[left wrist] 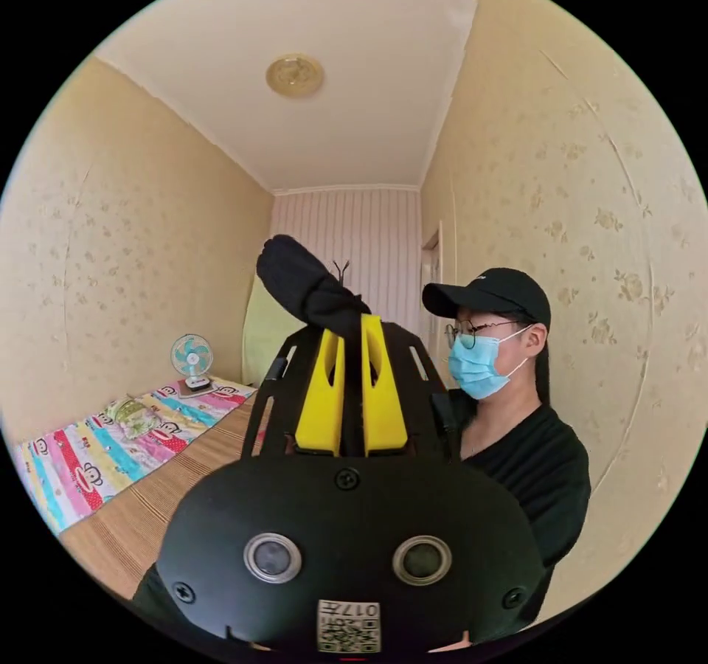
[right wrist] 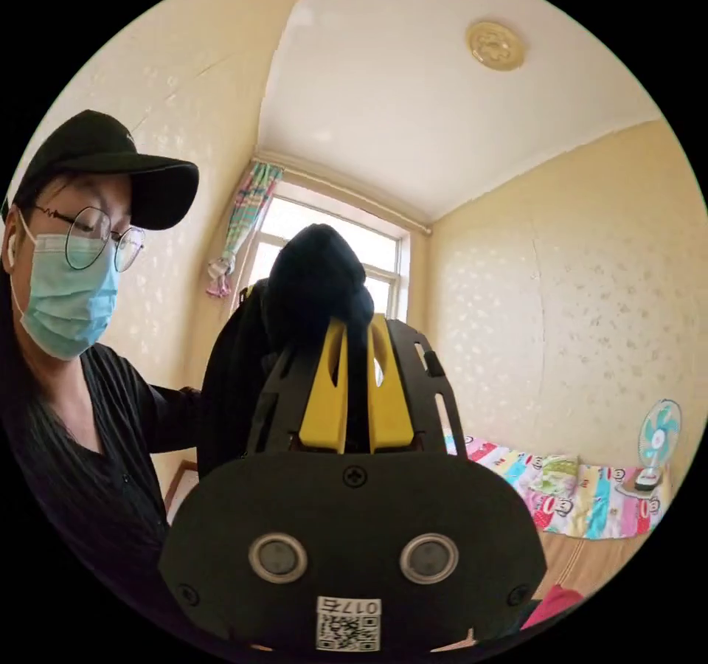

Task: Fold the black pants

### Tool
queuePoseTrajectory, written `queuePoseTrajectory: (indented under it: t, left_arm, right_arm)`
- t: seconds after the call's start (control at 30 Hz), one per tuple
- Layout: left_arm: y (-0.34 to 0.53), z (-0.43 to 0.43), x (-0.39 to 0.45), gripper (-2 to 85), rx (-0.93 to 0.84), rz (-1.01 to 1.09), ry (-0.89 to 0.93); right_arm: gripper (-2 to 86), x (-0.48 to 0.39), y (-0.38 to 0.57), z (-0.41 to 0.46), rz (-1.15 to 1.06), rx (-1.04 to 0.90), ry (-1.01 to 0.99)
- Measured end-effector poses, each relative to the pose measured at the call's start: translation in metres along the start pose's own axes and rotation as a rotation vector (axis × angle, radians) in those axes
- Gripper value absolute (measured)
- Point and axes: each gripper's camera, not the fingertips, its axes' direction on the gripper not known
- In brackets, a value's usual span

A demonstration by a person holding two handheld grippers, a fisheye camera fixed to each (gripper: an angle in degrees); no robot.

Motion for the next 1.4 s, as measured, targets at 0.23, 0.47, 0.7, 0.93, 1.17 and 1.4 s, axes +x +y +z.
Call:
queuePoseTrajectory:
  t: [0.23,0.47,0.7,0.93,1.17,1.4]
  left_arm:
    - [-0.037,0.039,-0.093,3.5,-0.177,0.004,-0.623]
    - [-0.028,0.146,-0.387,8.7,-0.294,-0.468,-1.277]
    - [0.278,0.183,-0.462,10.3,-0.652,-0.672,-0.864]
    - [0.541,0.149,-0.389,11.3,-0.739,-1.061,-0.740]
    - [0.596,0.174,-0.262,11.2,-0.581,-1.080,-0.649]
    - [0.542,0.294,-0.223,13.4,-0.639,-0.847,-0.371]
  right_arm:
    - [5.5,0.072,-0.076,0.102,-0.020,-0.229,0.381]
    - [11.4,0.341,-0.033,0.273,0.409,-0.558,0.770]
    - [11.5,0.303,0.238,0.248,0.277,-0.883,0.508]
    - [14.2,0.209,0.519,0.135,0.737,-1.190,0.350]
    - [11.7,0.095,0.571,0.043,0.975,-1.091,0.385]
    - [2.6,0.068,0.529,0.022,0.874,-0.974,0.238]
